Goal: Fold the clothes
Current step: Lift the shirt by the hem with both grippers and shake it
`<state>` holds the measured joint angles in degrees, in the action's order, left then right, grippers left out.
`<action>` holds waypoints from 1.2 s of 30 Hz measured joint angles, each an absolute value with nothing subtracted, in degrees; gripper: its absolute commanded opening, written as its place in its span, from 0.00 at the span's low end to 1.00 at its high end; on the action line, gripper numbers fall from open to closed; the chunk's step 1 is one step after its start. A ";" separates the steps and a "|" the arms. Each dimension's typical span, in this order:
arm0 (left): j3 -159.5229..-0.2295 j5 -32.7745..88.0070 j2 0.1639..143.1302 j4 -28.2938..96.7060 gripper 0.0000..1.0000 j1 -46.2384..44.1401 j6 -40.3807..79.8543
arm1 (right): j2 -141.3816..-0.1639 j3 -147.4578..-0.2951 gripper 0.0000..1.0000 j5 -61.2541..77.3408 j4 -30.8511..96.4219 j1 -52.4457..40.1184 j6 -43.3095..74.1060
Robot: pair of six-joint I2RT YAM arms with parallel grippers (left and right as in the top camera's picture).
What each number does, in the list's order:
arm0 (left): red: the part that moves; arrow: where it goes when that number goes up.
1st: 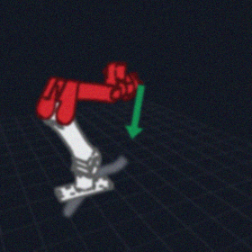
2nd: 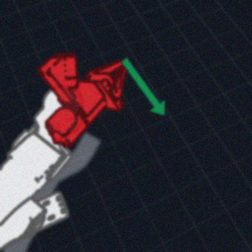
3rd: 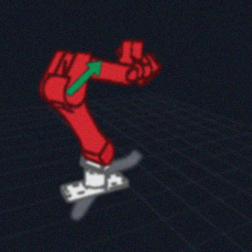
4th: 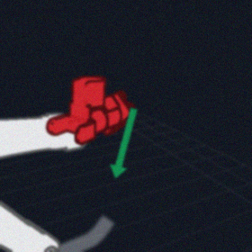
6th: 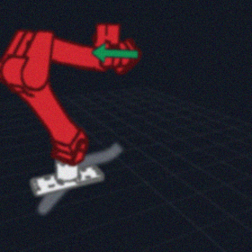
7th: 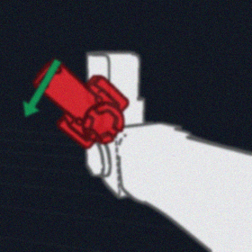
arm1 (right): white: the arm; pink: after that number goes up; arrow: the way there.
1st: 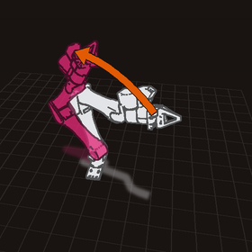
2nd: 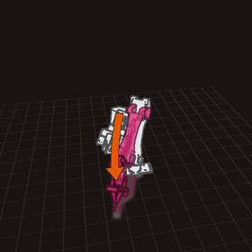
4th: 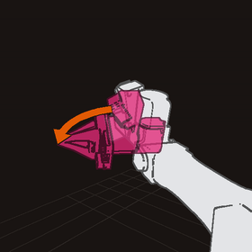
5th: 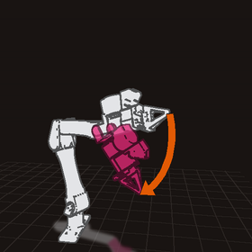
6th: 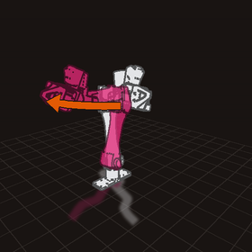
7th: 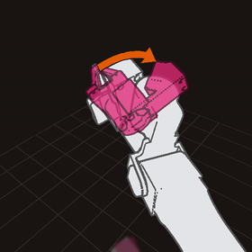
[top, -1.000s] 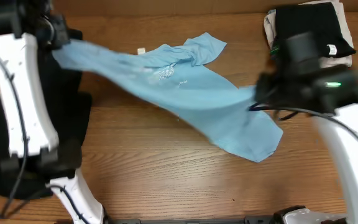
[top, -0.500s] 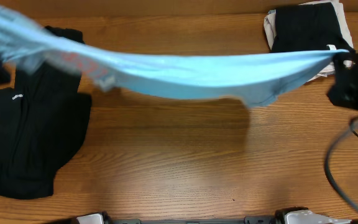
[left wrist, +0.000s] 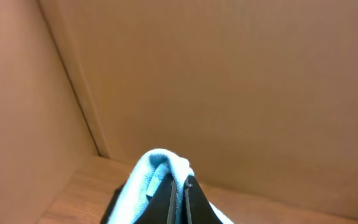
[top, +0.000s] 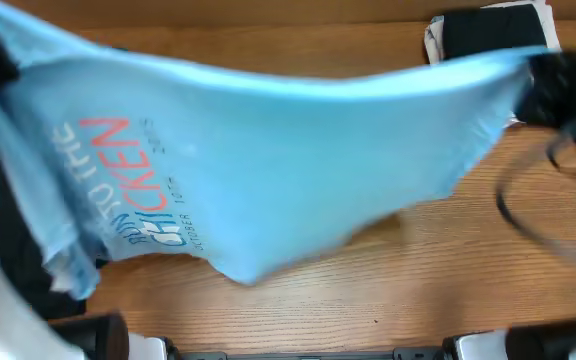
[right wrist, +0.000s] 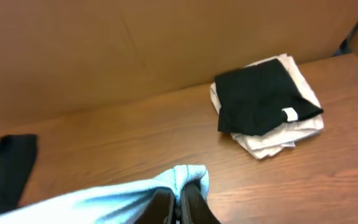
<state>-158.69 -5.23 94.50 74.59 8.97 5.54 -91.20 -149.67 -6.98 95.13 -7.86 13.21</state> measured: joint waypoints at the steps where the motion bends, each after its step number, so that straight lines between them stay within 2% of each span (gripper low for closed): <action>1: -158.60 -5.23 96.49 73.65 0.04 8.97 5.50 | -93.67 -149.60 0.04 -7.22 93.91 -7.86 12.78; 11: -157.51 -5.17 114.21 56.99 0.04 8.95 6.55 | -110.04 -148.86 0.04 -8.45 69.65 -4.36 10.31; 20: -157.47 -2.98 115.59 43.24 0.04 8.32 7.77 | -111.48 -148.73 0.04 -8.51 52.75 -2.72 8.34; 30: -159.48 -1.89 114.26 40.07 0.04 8.32 7.01 | -111.37 -148.73 0.04 -7.14 51.09 1.04 7.68; 36: -159.46 -1.52 114.24 43.40 0.04 8.32 4.29 | -111.50 -148.73 0.04 -5.76 57.76 1.91 7.60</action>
<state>-159.46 -1.52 114.24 43.40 8.32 4.29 -111.50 -148.73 -5.76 57.76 1.91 7.60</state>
